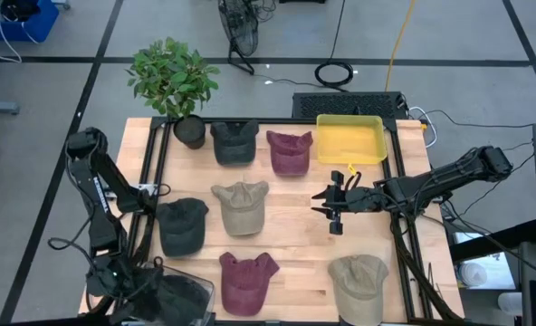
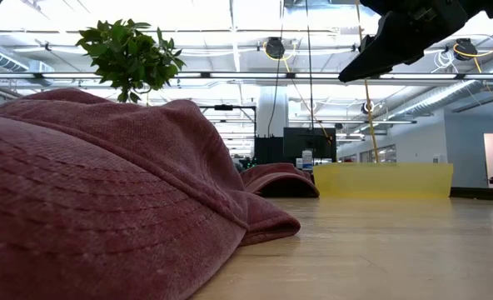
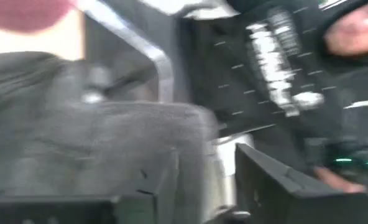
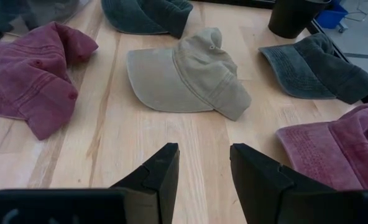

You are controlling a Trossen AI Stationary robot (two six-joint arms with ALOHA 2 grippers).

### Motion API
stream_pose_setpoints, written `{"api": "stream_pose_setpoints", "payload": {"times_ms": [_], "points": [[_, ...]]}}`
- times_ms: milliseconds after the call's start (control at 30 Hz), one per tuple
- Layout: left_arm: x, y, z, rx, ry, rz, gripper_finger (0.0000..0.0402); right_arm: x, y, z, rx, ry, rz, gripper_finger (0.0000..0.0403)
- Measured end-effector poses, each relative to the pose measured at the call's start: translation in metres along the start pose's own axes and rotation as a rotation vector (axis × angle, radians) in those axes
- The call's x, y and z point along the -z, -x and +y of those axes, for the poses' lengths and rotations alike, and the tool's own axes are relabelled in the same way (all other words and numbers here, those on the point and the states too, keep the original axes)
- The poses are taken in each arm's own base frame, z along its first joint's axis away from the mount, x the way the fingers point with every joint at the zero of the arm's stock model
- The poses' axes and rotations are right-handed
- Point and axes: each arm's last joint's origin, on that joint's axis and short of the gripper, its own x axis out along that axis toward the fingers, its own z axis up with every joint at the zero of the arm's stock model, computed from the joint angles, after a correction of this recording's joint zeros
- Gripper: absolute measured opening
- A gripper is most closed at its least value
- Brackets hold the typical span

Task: Pick & Place hat
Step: Put the middle black cap into the transparent bin

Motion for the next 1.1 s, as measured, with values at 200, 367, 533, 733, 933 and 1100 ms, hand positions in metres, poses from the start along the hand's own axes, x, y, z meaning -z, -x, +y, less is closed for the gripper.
{"api": "stream_pose_setpoints", "payload": {"times_ms": [200,367,533,733,933,1100], "points": [[0.003,-0.004,0.004,-0.035,0.037,0.01,0.0099,0.0,0.0,0.0,0.0,0.0,0.0,0.013],[-0.003,-0.001,0.002,-0.011,0.009,-0.015,0.009,0.0,0.0,0.0,-0.001,-0.002,-0.003,0.013],[-0.004,-0.003,0.01,-0.081,0.068,0.003,0.009,0.0,0.0,0.0,-0.001,-0.001,-0.002,0.013],[0.0,-0.013,0.016,-0.11,0.106,0.059,0.009,0.0,0.0,0.0,-0.001,-0.001,-0.001,0.013],[0.005,-0.024,0.018,-0.094,0.14,0.106,0.009,0.0,0.0,0.0,-0.001,-0.001,-0.001,0.013],[0.004,-0.024,0.014,-0.058,0.108,0.11,0.009,0.0,0.0,0.0,-0.001,-0.001,-0.001,0.013]]}}
